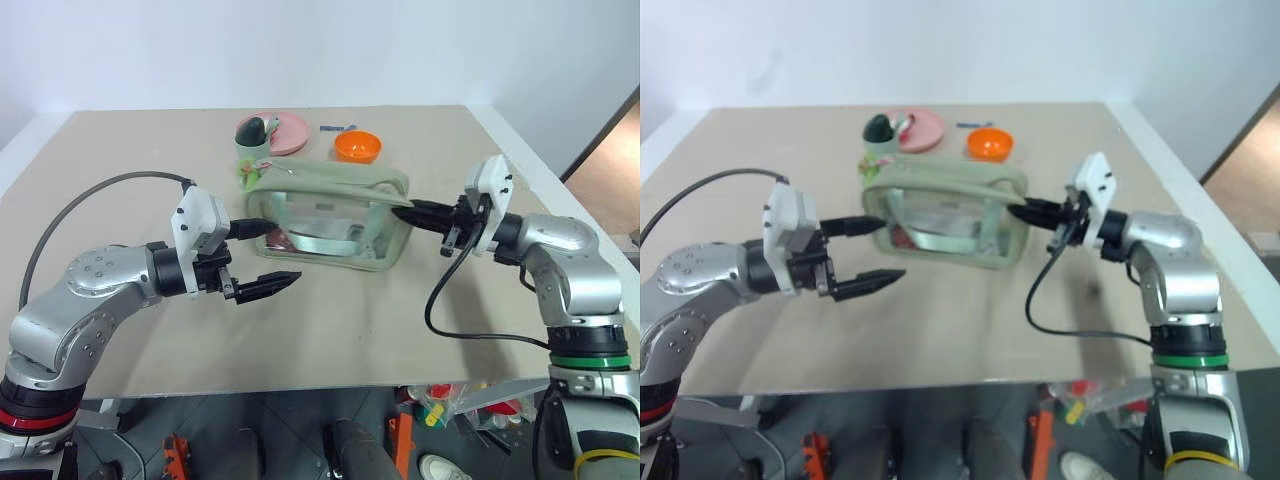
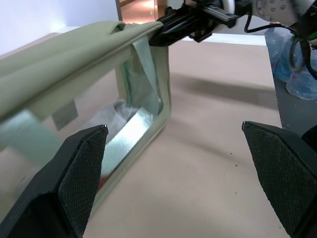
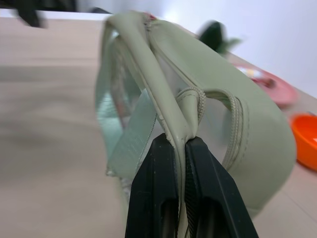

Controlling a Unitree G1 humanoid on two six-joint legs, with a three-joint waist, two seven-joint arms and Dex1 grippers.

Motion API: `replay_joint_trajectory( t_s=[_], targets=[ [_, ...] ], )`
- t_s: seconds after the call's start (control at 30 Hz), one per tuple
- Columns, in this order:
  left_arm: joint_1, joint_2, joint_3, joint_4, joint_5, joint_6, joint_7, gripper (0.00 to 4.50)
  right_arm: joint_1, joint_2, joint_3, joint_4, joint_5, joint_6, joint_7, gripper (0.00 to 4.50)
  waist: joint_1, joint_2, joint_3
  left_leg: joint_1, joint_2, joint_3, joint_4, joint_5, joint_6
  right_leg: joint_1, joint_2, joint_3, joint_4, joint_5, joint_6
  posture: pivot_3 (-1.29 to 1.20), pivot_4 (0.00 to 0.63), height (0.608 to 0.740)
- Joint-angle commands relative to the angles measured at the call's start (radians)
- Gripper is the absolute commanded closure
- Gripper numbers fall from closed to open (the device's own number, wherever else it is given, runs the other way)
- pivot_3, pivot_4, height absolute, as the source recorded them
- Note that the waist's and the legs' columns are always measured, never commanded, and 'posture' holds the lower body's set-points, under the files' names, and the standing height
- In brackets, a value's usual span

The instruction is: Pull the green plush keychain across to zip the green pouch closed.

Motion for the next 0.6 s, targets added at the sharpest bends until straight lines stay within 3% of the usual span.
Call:
replay_joint_trajectory(
  t_s=[0.03,0.37,0.6],
  targets=[
    [0.003,0.007,0.027,-0.032,-0.009,-0.007,0.006,0.00,-0.008,0.001,-0.015,-0.077,0.044,-0.019,0.001,4.46,0.001,0.000,0.000,0.000,0.000,0.000,0.000,0.000,0.000,0.000,0.000,0.000,0.000,0.000,0.000,0.00,0.150,0.740],
    [0.006,-0.005,0.093,-0.040,-0.100,0.045,0.064,0.00,0.013,-0.021,-0.020,-0.032,0.037,-0.078,0.037,4.46,0.002,0.000,0.000,0.000,0.000,0.000,0.000,0.000,0.000,0.000,0.000,0.000,0.000,0.000,0.000,0.00,0.150,0.740],
    [0.028,0.041,0.314,-0.044,-0.426,0.207,0.217,0.00,0.056,-0.033,-0.026,-0.054,0.041,-0.095,0.036,4.46,0.000,0.000,0.000,0.000,0.000,0.000,0.000,0.000,0.000,0.000,0.000,0.000,0.000,0.000,0.000,0.00,0.150,0.740]
  ],
)
